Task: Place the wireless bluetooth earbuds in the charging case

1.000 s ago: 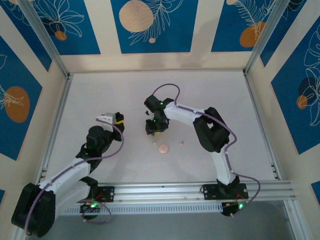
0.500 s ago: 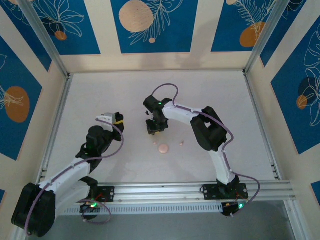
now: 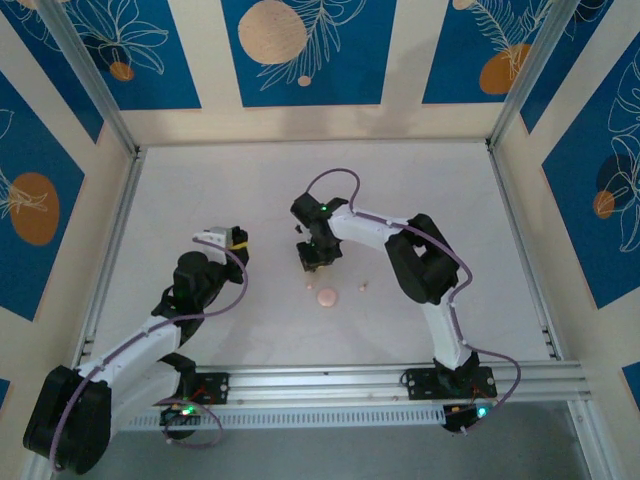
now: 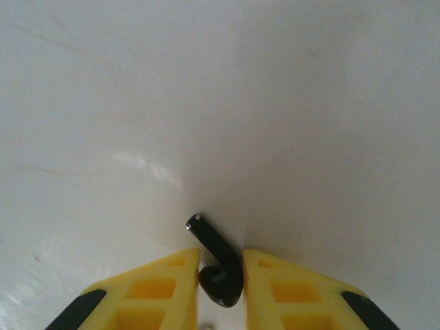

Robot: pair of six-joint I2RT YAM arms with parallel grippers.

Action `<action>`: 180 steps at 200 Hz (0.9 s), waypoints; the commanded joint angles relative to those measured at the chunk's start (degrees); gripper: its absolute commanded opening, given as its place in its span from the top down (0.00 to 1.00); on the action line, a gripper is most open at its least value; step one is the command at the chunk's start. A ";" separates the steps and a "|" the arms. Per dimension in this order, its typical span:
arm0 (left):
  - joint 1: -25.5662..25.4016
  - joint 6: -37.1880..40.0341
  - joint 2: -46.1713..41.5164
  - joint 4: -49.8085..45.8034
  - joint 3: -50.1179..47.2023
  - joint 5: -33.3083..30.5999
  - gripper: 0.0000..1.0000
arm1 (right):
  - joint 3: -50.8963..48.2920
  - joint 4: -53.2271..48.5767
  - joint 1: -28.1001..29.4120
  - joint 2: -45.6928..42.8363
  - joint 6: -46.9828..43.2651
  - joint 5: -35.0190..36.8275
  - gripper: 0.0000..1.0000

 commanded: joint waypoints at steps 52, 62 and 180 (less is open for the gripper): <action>0.85 0.92 2.90 1.98 2.23 3.03 0.88 | -13.76 -3.04 -8.32 -10.47 -6.30 0.69 0.80; 0.91 0.92 3.37 2.18 2.40 3.24 0.89 | -14.94 -3.06 -9.41 -11.24 -7.05 1.06 0.80; 0.91 1.36 4.86 2.68 3.43 3.83 0.89 | -7.60 -6.36 -13.65 -13.81 -7.87 -2.88 0.62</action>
